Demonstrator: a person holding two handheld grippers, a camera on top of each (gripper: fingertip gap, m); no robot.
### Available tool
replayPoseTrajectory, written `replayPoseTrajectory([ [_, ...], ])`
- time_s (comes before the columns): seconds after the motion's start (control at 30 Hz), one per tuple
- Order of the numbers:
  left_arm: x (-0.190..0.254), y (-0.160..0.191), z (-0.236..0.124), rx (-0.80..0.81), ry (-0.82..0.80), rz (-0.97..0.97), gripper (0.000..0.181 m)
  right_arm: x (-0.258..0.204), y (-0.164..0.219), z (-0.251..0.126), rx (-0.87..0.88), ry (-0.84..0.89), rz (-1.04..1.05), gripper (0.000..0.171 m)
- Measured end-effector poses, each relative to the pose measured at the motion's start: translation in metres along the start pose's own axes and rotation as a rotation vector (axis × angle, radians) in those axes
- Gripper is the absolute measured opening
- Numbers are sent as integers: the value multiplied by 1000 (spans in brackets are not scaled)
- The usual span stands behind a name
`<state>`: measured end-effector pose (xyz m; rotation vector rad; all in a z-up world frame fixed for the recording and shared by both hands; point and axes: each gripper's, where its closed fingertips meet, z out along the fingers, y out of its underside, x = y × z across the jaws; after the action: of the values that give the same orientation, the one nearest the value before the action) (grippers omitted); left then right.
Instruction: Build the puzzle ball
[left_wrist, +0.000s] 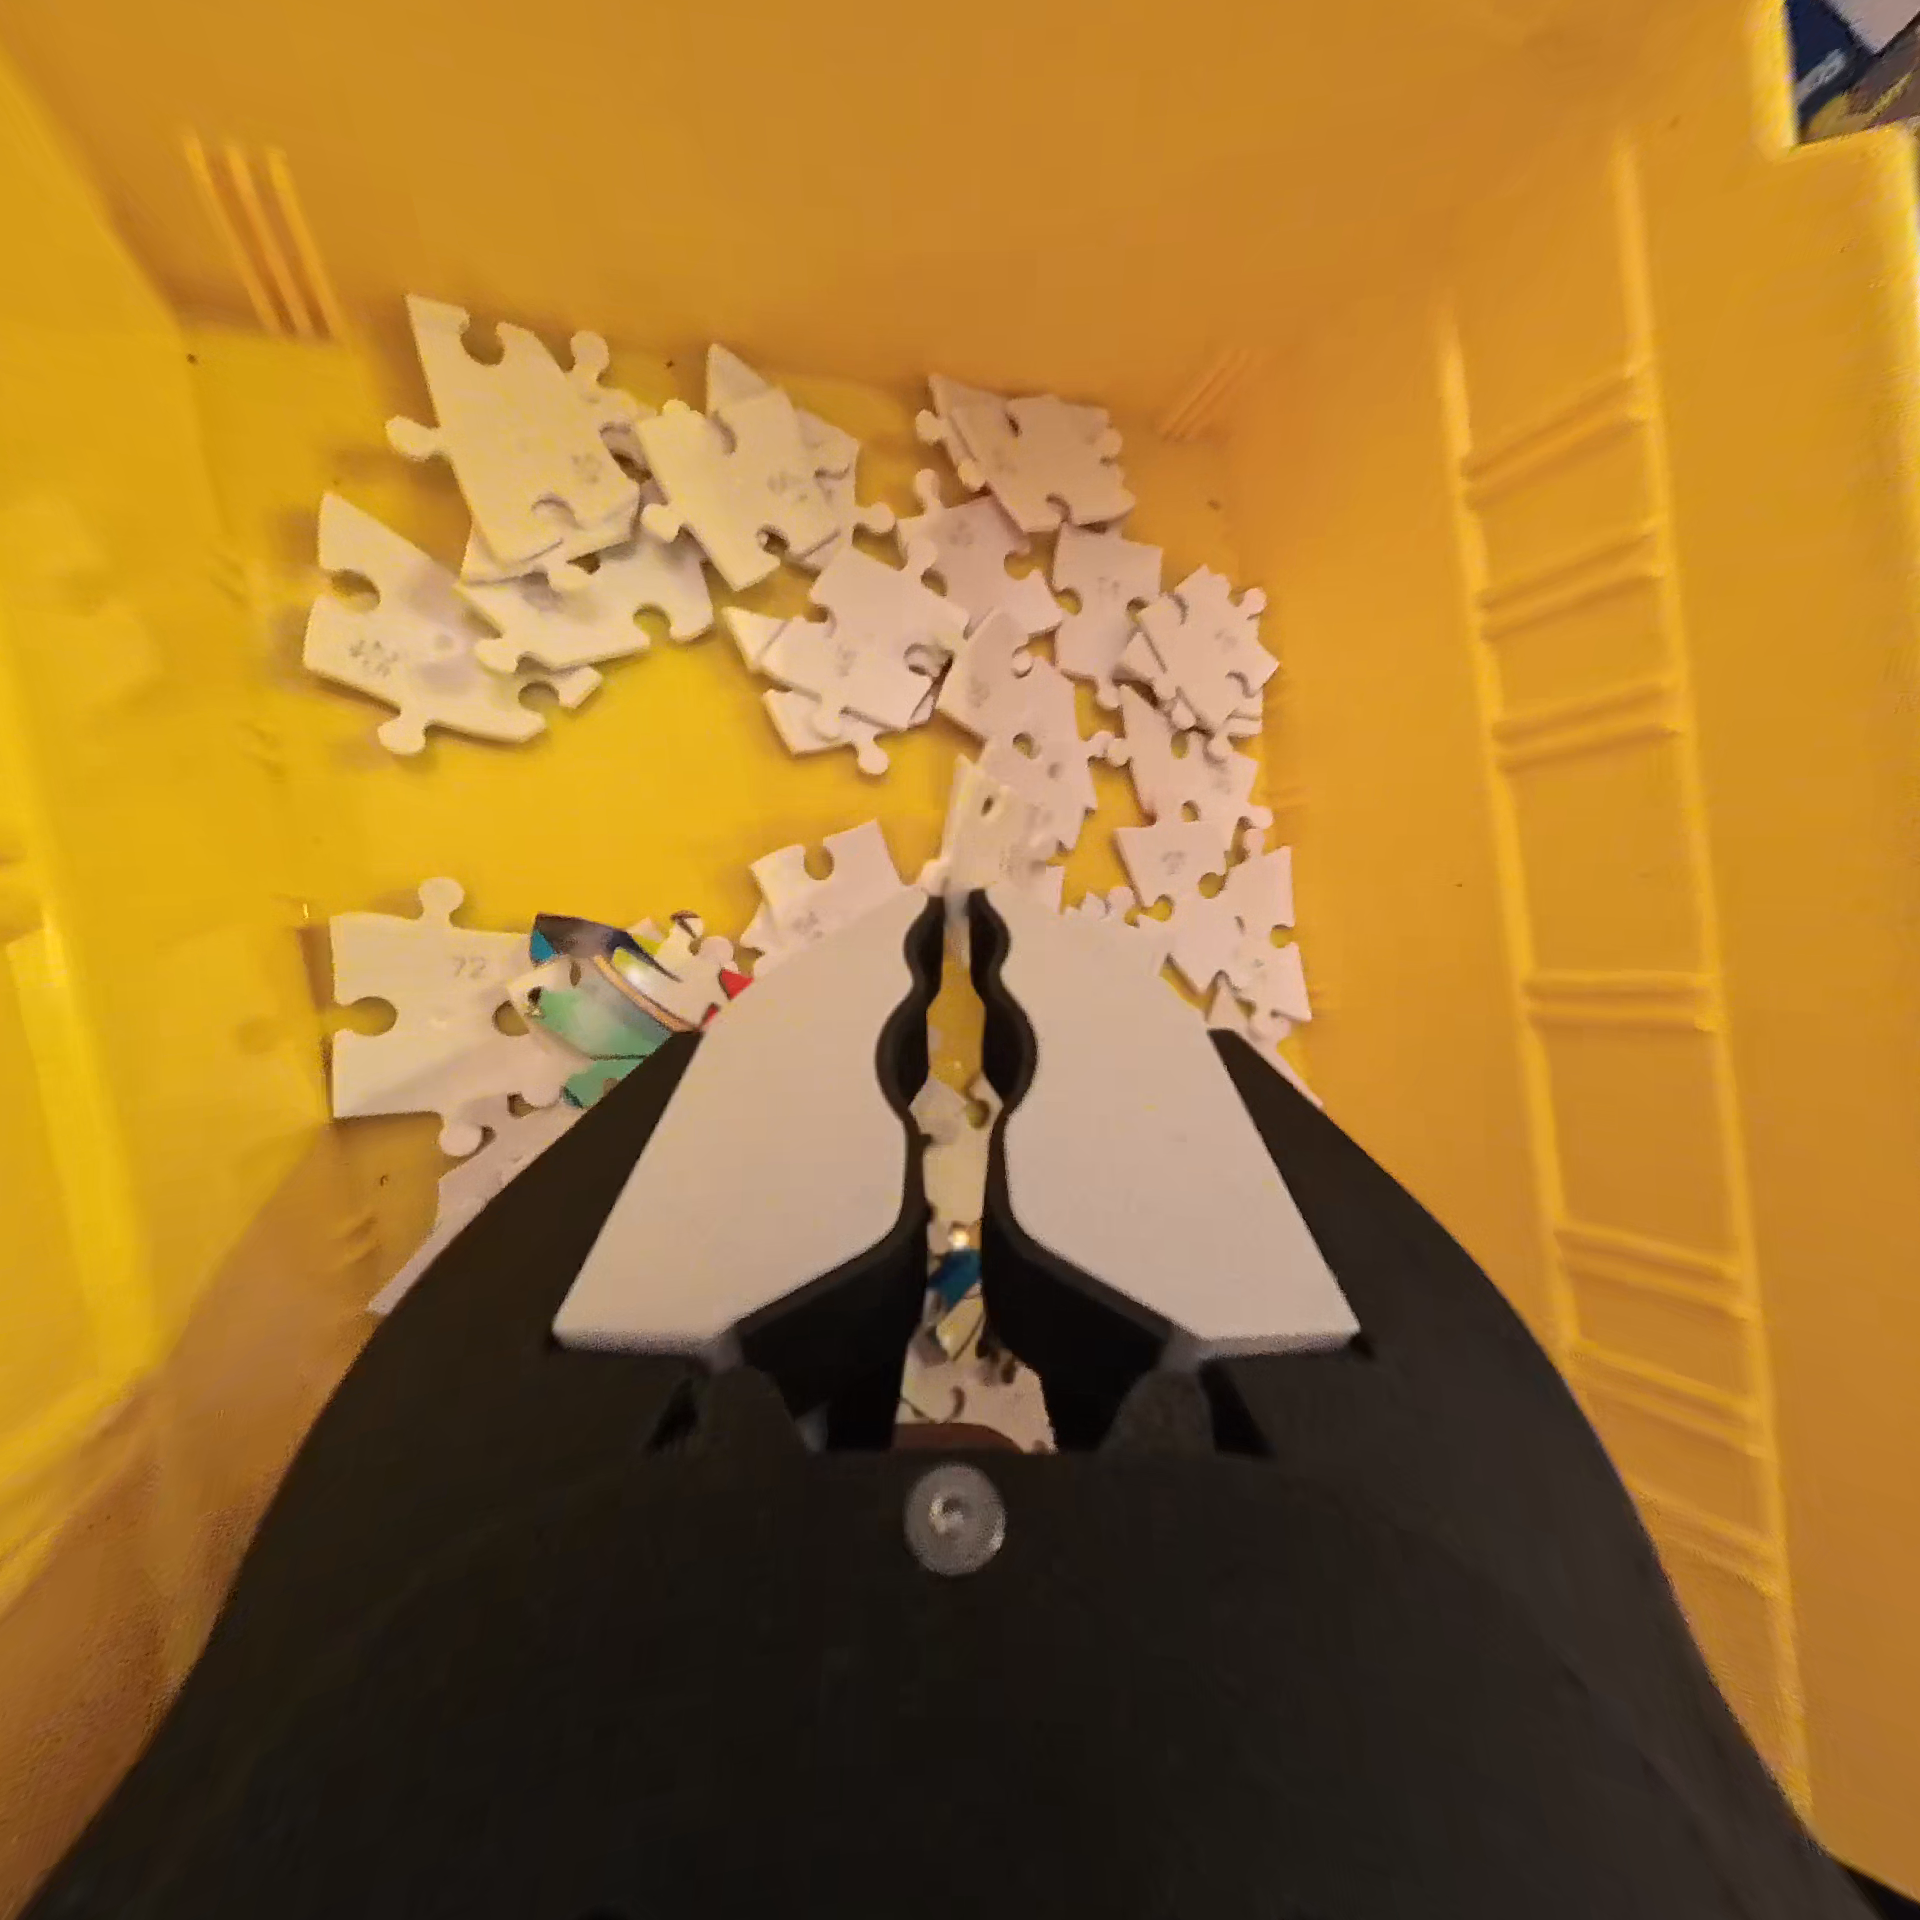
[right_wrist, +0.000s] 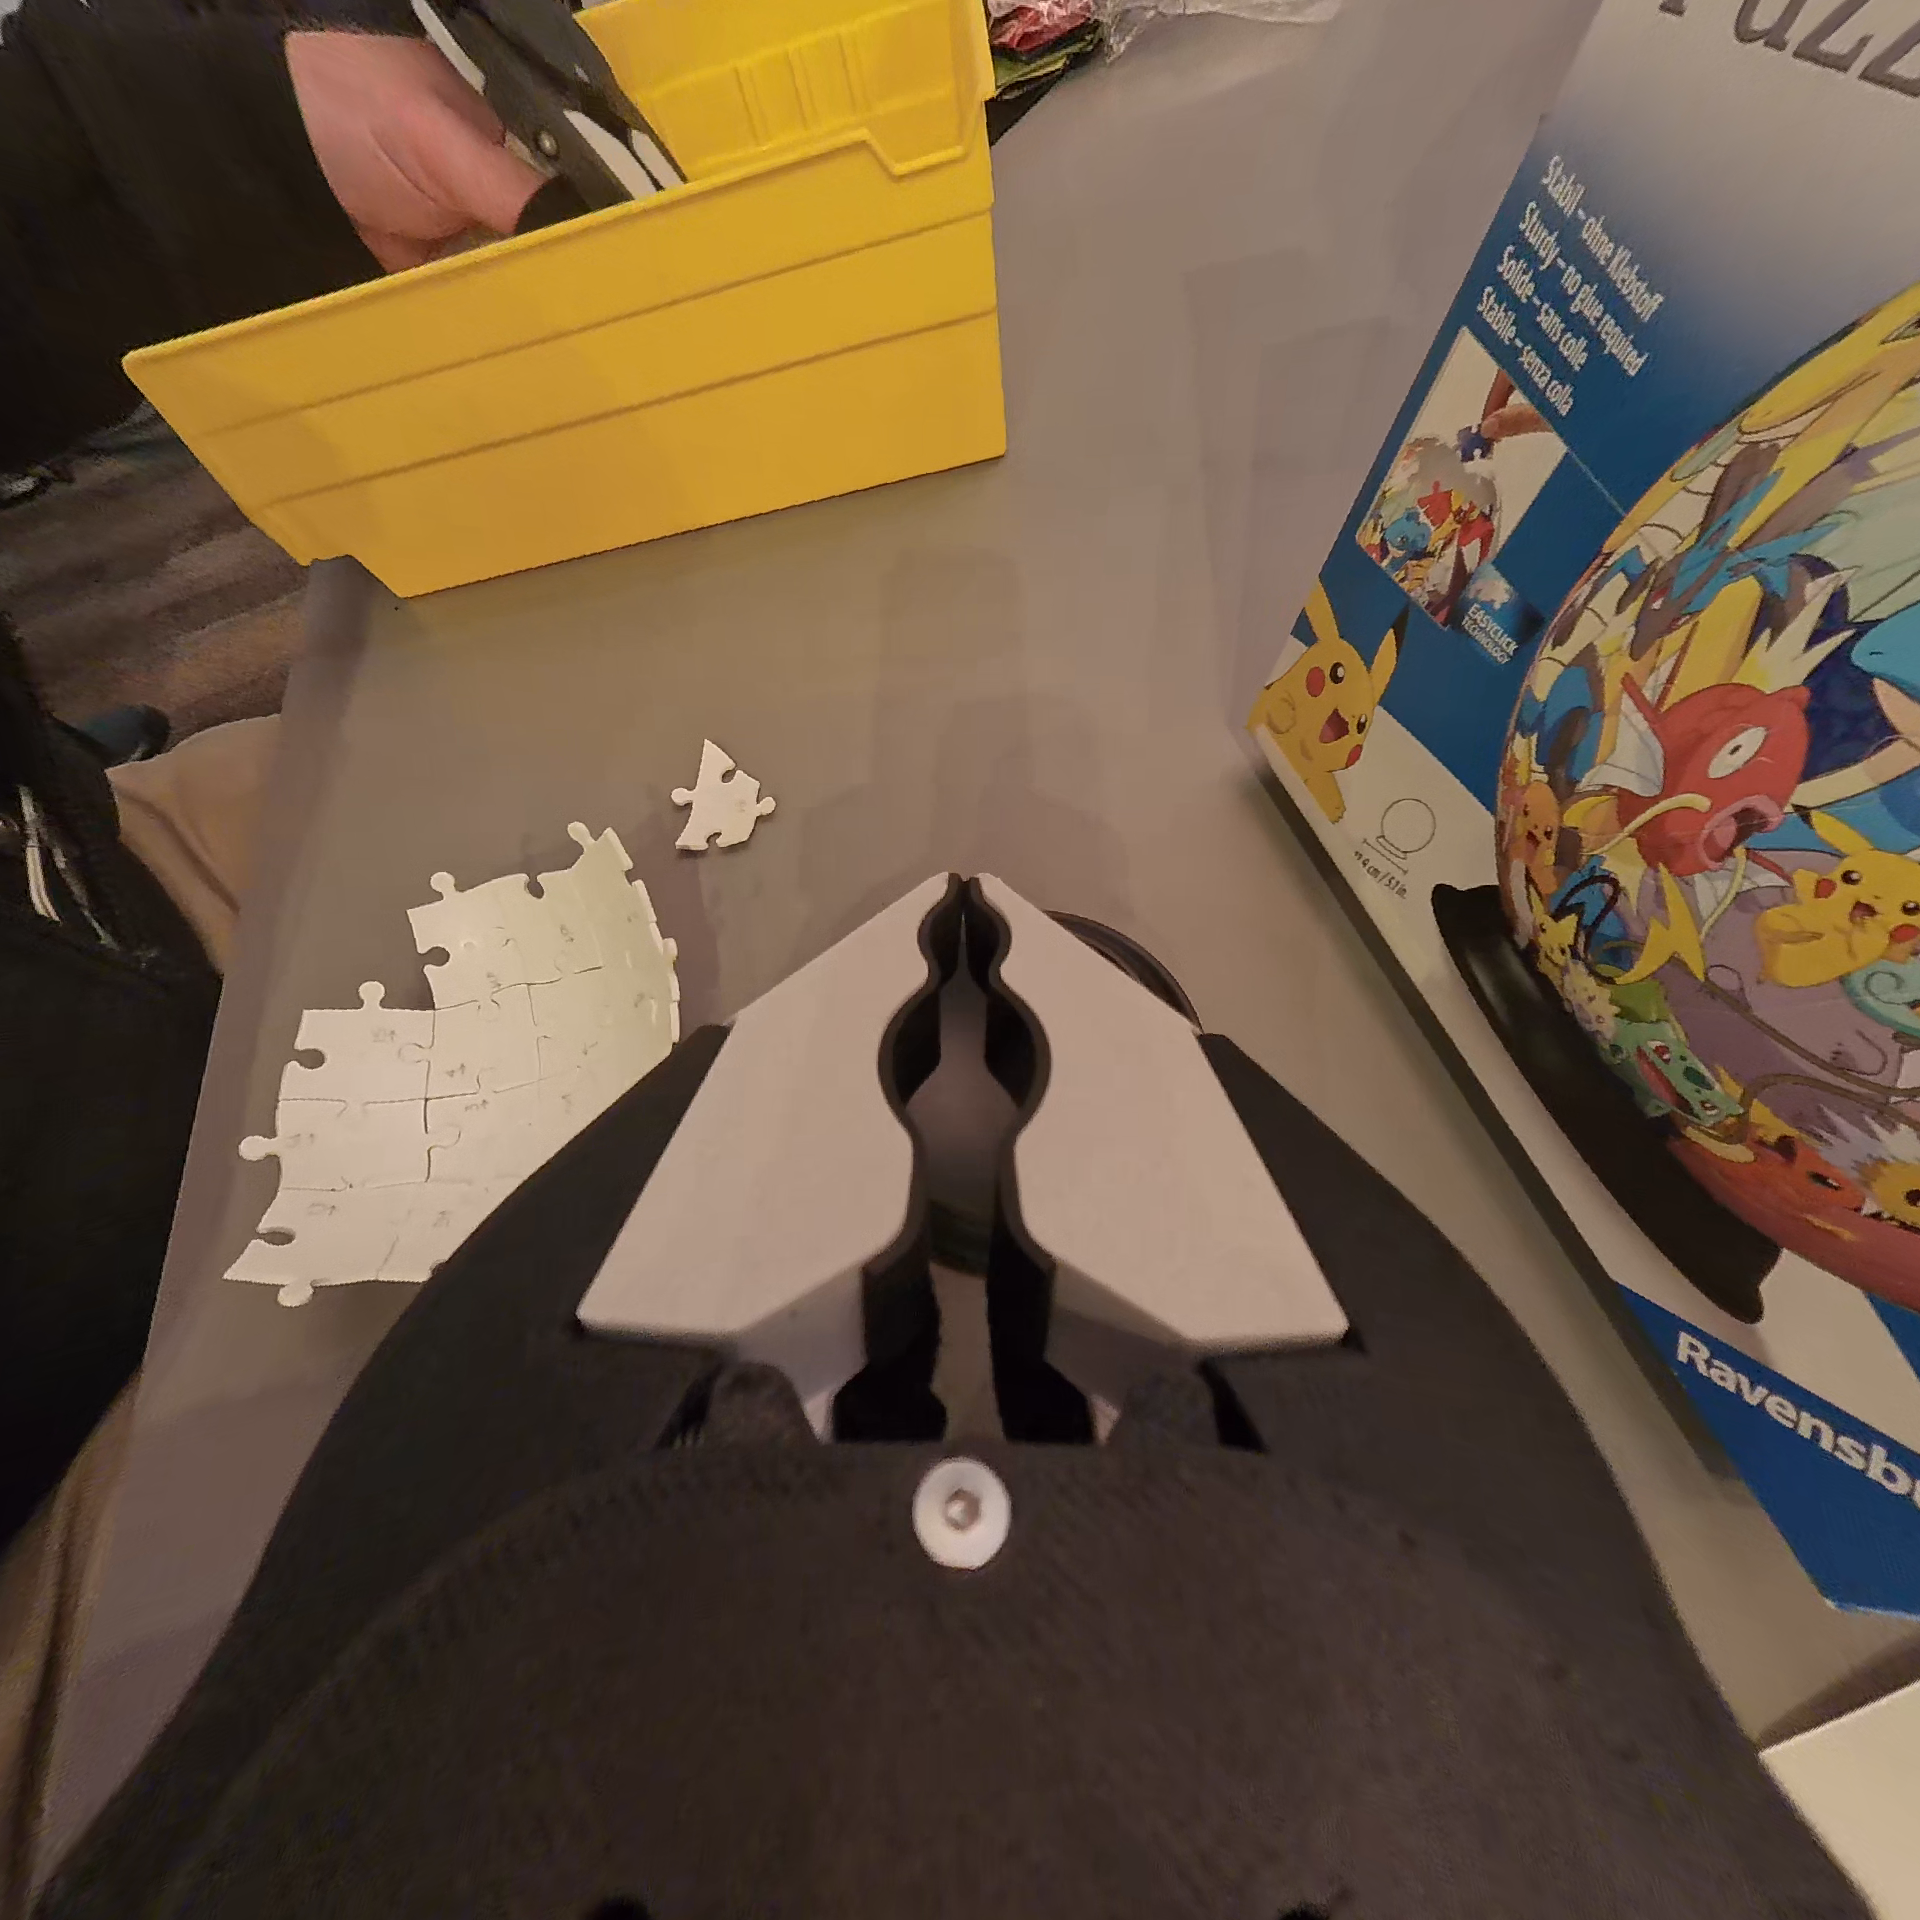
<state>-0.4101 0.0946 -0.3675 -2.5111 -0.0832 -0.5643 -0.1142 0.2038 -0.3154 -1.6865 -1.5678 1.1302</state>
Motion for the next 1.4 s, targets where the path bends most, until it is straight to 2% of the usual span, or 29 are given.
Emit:
replayPoseTrajectory([
  [0.23,-12,-4,-8,-32,-195,181,17,2,3,0,-3,-2,9,0],
  [0.4,3,-24,-3,17,-197,319,17,3,6,1,-7,-3,16,0],
  [0.57,5,-34,18,-27,-255,448,22,3,7,2,-12,-3,17,0],
  [0.63,-5,-28,23,-87,-312,473,23,3,7,2,-13,-2,16,0],
  [0.77,-15,-20,13,-98,-354,457,14,6,8,1,-10,1,22,0],
  [0.87,-21,-14,0,-135,-373,432,19,6,10,2,-14,-2,29,0],
  [0.97,-24,-20,-5,-104,-397,430,21,6,11,2,-15,-4,31,0],
  [1.03,-20,-27,-2,-73,-374,450,23,6,11,2,-14,-4,31,0],
  [1.13,-23,-18,8,-134,-390,498,24,6,11,2,-15,-3,30,0],
  [1.4,-10,-5,-4,-129,-377,565,2,7,14,2,-16,-5,37,0],
])
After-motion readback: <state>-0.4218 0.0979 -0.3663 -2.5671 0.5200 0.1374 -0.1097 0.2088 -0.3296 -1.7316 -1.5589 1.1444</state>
